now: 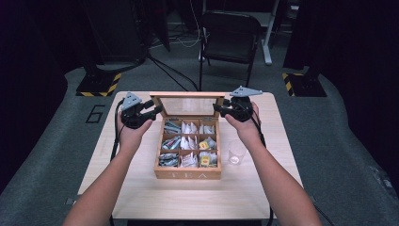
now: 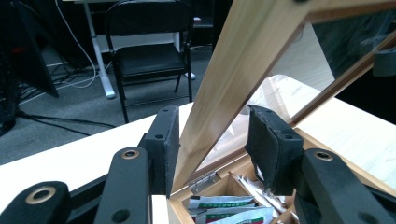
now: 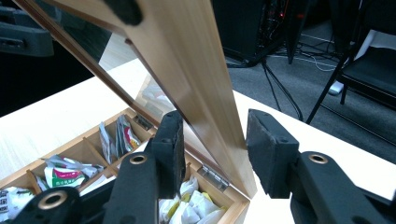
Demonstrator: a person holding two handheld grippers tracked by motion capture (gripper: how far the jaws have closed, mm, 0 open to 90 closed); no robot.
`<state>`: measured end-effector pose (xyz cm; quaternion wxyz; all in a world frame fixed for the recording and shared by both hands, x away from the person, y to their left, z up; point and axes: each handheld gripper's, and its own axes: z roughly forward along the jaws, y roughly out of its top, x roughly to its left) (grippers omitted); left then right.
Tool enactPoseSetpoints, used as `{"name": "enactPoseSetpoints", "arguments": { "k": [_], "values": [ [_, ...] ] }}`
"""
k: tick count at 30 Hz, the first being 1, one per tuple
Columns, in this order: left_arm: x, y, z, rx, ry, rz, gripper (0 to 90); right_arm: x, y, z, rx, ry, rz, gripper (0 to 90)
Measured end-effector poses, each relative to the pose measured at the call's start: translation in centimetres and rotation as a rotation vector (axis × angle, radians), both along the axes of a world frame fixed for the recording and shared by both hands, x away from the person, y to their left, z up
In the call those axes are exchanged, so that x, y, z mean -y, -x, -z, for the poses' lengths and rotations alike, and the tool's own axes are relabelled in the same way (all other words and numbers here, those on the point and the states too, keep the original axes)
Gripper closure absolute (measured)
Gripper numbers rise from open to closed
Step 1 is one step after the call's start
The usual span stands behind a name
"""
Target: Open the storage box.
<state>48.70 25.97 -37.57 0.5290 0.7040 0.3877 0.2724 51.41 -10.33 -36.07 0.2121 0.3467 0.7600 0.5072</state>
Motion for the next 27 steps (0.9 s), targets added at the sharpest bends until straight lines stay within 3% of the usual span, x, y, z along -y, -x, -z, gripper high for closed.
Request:
{"name": "enactPoseSetpoints", "arguments": {
  "k": [5,10,23,27],
  "values": [
    [0.0,-0.6,0.5,-0.018,-0.003,0.008,54.4,0.1,-0.3,0.1,-0.012,-0.024,0.002,57.0],
    [0.1,-1.0,0.8,-0.02,-0.006,0.004,55.1,0.0,-0.5,-0.1,-0.01,0.005,0.006,57.9],
    [0.0,-1.8,1.3,-0.036,0.015,-0.001,60.6,-0.1,-1.3,-0.4,-0.026,0.004,0.012,58.5],
    [0.0,-2.1,1.3,-0.049,-0.006,0.009,59.4,0.0,-1.4,-0.3,-0.034,-0.007,0.011,58.5]
  ]
}}
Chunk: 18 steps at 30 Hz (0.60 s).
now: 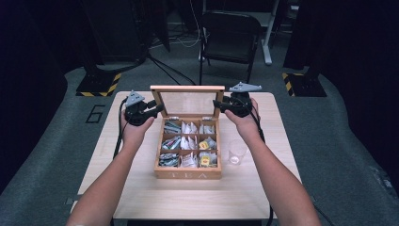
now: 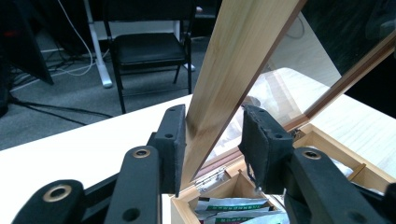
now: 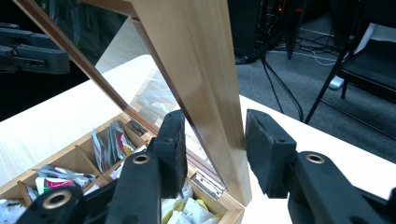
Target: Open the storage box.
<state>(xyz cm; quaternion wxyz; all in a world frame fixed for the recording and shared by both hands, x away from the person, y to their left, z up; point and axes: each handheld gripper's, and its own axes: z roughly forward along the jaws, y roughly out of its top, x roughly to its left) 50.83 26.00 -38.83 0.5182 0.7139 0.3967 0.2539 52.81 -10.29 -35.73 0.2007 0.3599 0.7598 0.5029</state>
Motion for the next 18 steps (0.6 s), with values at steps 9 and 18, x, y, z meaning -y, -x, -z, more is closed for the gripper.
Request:
{"name": "enactPoseSetpoints", "arguments": {
  "k": [9,18],
  "values": [
    [0.3,-0.4,-0.6,0.013,-0.017,-0.014,62.2,0.1,-0.3,0.1,0.001,-0.007,0.004,59.2],
    [0.3,-1.0,-0.8,-0.005,-0.005,-0.024,62.4,0.1,-1.3,1.2,-0.049,0.003,0.025,52.1]
  ]
}}
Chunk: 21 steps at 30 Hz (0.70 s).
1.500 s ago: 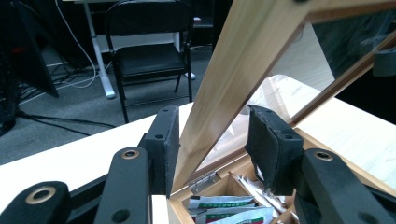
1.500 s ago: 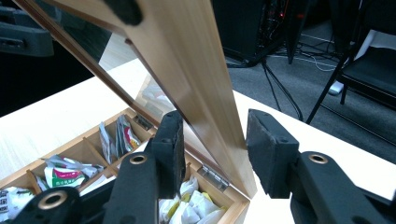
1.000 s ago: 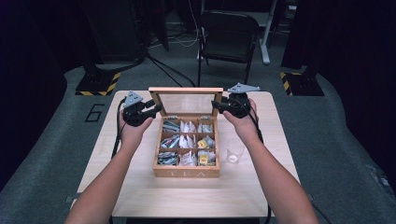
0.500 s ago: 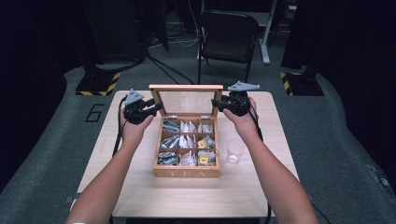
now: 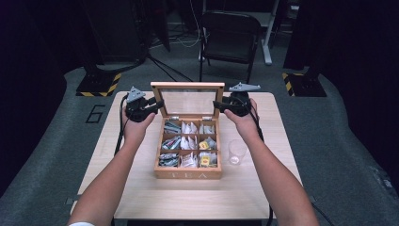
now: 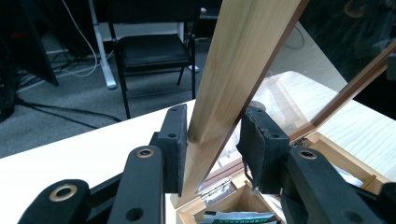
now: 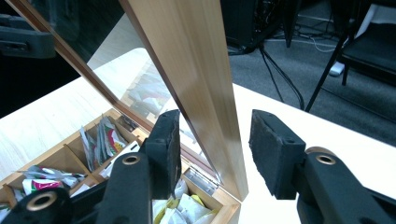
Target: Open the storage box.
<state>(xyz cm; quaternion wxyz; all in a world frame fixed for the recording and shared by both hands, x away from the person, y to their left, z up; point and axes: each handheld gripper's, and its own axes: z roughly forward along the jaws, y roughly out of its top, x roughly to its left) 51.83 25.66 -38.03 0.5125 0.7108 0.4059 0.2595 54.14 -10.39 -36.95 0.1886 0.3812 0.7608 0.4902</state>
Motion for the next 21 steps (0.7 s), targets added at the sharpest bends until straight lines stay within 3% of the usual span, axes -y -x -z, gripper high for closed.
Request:
{"name": "enactPoseSetpoints", "arguments": {
  "k": [11,21],
  "values": [
    [0.1,-0.9,-0.1,-0.013,0.018,-0.011,62.8,-0.5,-1.2,1.5,-0.028,0.021,0.003,51.9],
    [0.0,-1.2,0.0,-0.01,0.031,-0.014,62.8,-0.7,-1.8,2.1,-0.026,0.04,0.009,59.4]
  ]
}}
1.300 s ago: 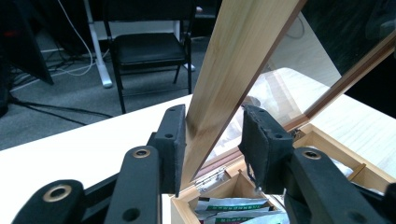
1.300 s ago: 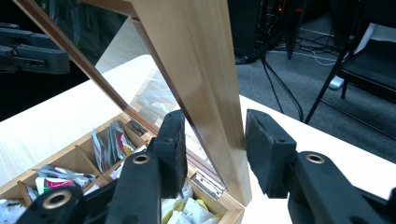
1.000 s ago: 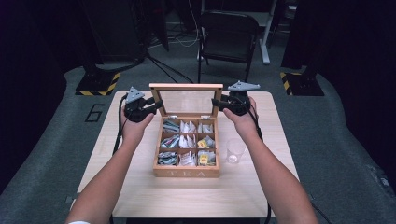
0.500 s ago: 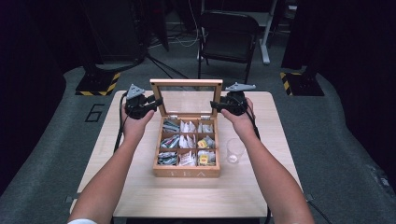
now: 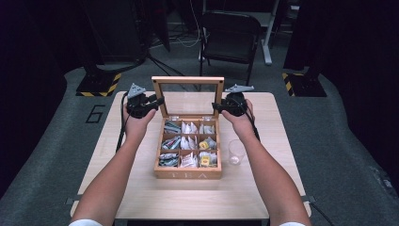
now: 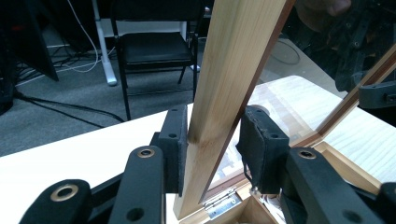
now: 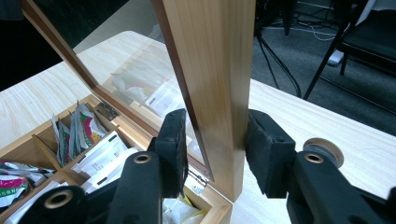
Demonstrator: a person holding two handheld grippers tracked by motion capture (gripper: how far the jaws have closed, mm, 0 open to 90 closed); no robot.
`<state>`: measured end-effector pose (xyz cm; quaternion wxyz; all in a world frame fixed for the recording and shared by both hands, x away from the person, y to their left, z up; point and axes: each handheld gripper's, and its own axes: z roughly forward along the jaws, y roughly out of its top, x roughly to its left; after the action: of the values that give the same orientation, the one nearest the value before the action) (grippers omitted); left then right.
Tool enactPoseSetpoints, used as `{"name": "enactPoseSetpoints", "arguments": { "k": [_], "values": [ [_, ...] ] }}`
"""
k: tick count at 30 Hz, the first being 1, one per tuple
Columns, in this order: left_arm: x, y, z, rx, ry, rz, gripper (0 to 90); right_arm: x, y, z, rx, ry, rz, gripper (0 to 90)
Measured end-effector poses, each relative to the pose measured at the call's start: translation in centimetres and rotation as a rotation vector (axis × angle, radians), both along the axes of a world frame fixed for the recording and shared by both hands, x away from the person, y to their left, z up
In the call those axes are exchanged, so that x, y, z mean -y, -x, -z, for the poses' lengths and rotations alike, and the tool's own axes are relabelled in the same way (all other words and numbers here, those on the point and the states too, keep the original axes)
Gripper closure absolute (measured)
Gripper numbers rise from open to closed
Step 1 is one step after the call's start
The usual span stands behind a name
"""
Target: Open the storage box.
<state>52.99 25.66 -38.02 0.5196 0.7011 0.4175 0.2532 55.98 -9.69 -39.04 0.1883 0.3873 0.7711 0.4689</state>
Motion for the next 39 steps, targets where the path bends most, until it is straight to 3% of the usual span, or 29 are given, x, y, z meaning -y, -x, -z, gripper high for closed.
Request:
{"name": "enactPoseSetpoints", "arguments": {
  "k": [8,31,39],
  "values": [
    [0.1,-0.3,0.2,-0.012,0.042,-0.016,63.2,0.0,-0.2,0.1,0.006,0.002,0.006,62.1],
    [0.1,-1.3,1.0,-0.064,0.056,-0.021,59.4,0.3,-1.0,0.3,-0.003,-0.02,0.022,64.3],
    [-0.2,-1.2,1.0,-0.06,0.056,-0.01,58.0,0.2,-1.5,0.2,-0.02,-0.019,0.025,64.9]
  ]
}}
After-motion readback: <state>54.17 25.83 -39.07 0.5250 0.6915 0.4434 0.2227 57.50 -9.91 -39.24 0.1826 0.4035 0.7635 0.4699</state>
